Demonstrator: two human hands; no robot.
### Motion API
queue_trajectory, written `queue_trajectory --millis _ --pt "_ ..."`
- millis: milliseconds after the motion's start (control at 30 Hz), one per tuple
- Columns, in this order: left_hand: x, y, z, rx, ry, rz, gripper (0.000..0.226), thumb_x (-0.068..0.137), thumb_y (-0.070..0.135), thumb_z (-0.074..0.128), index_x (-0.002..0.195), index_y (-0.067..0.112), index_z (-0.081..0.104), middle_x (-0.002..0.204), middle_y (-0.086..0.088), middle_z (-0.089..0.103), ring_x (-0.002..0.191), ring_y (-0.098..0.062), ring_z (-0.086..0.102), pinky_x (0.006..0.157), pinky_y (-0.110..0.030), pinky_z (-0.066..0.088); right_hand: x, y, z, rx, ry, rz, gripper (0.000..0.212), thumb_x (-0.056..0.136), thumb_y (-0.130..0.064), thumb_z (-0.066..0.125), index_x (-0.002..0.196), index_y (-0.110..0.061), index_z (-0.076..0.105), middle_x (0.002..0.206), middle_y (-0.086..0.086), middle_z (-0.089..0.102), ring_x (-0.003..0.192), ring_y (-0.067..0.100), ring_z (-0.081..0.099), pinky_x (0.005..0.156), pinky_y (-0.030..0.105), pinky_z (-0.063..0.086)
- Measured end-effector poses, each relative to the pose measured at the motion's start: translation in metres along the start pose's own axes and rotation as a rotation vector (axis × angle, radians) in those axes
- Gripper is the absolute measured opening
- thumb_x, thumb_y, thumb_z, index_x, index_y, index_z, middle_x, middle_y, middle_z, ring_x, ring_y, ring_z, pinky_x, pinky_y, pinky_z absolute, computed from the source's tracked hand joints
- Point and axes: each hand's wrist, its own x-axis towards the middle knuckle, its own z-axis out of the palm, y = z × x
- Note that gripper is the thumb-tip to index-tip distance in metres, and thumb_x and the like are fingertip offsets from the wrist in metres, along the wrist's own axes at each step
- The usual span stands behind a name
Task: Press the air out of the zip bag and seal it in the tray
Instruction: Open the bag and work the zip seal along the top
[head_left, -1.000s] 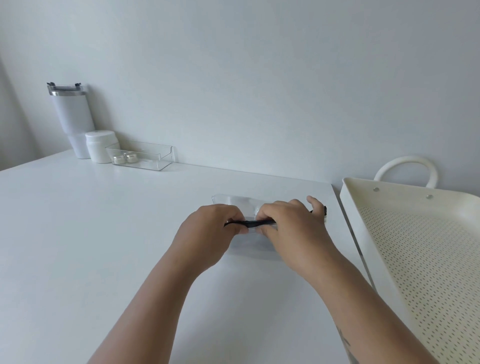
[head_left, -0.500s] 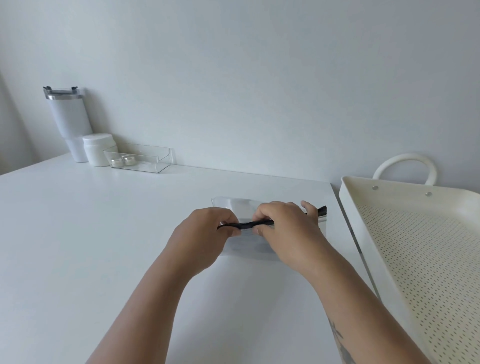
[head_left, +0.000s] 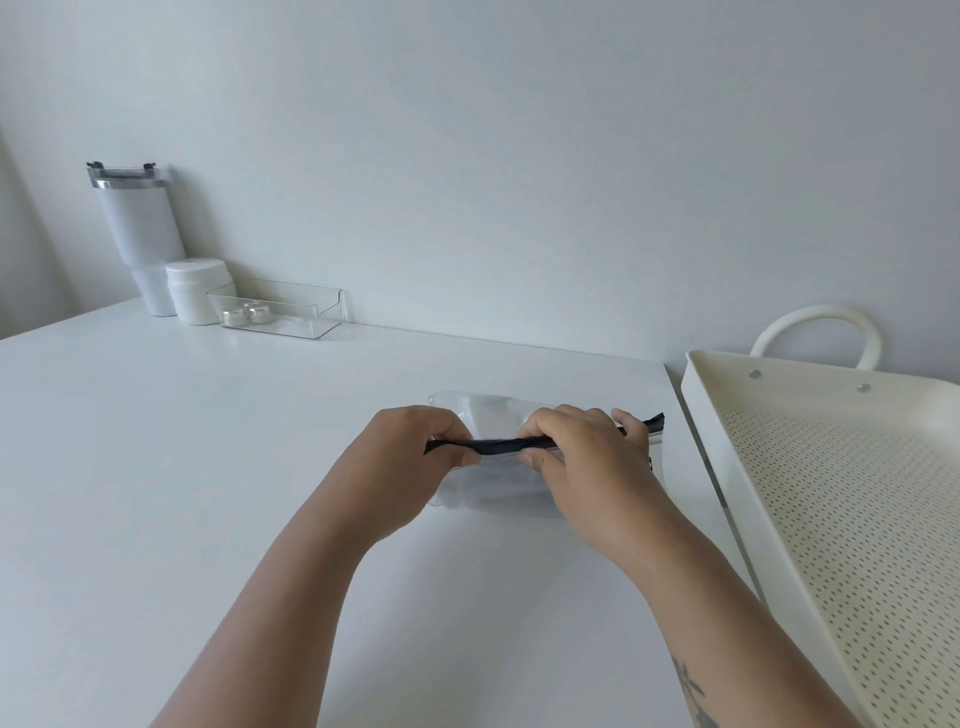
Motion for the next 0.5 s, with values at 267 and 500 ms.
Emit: queue_trajectory --millis 267,500 --pt "-0.003 -0.006 -0.011 -0.118 -0.11 -0.029 0.036 0.067 0.046 0.084 0.099 0.044 0.068 0.092 0.025 0.072 0.081 0.005 0.066 0.07 -0.021 0.047 0.002 0.008 -0.002 0.044 0.16 0.077 0.013 0.095 -0.015 0.053 0.088 -0.025 0.058 0.087 -0.012 0.059 0.087 0.017 0.053 0.106 0.042 0.027" --pt "-0.001 -0.002 0.001 -0.193 0.032 0.055 0.024 0.083 0.032 0.072 0.101 0.048 0.067 0.095 0.026 0.072 0.082 0.001 0.065 0.07 -0.017 0.044 0.002 0.0 -0.011 0.122 0.221 0.014 0.028 0.089 -0.037 0.058 0.116 -0.034 0.056 0.11 -0.016 0.062 0.11 0.011 0.053 0.116 0.041 0.008"
